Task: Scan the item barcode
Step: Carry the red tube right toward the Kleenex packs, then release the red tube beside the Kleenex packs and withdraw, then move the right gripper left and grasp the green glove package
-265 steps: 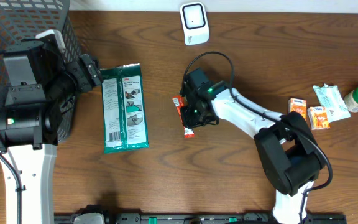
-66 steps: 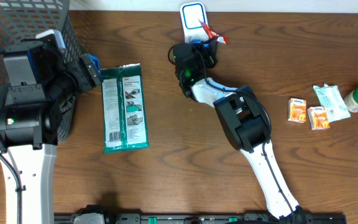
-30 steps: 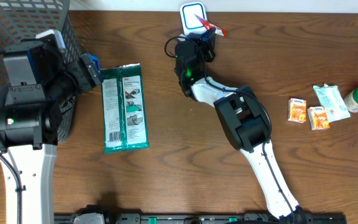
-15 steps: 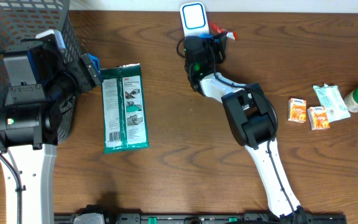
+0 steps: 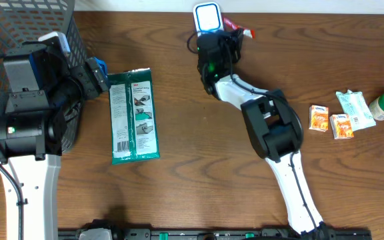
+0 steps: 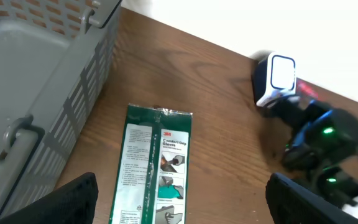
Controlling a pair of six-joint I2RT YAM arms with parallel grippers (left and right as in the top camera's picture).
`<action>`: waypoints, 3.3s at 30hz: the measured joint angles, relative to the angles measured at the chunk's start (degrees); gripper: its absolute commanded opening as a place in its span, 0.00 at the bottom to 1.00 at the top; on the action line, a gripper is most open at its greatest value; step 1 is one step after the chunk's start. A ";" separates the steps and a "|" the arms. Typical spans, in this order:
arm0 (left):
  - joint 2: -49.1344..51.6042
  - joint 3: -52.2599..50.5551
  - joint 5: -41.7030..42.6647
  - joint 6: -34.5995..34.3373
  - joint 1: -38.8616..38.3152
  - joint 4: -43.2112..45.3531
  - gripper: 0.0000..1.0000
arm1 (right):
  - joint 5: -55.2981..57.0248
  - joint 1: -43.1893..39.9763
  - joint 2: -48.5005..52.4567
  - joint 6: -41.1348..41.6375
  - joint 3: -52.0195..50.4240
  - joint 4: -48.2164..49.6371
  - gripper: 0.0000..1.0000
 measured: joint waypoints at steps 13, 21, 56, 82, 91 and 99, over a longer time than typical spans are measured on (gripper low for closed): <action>-0.02 0.00 0.00 0.00 0.00 0.02 0.87 | -17.62 -0.22 -28.79 42.01 0.90 -54.55 0.01; -0.02 0.00 -0.02 0.00 0.00 -0.02 0.87 | -46.38 -5.55 -38.51 73.20 0.87 -75.34 0.01; 0.00 0.00 0.00 0.00 0.00 -0.02 0.87 | -47.87 -43.10 -42.88 89.88 -32.46 -70.49 0.81; 0.00 0.00 0.00 0.00 0.00 -0.02 0.87 | -83.21 -4.17 -42.60 111.19 -26.67 -58.77 0.89; 0.00 0.00 0.00 0.00 0.00 0.00 0.87 | -72.59 17.90 -33.16 111.34 -26.67 -45.64 0.92; 0.00 0.00 -0.02 0.00 0.00 0.00 0.87 | -61.86 26.43 -24.76 106.55 -26.75 -38.62 0.91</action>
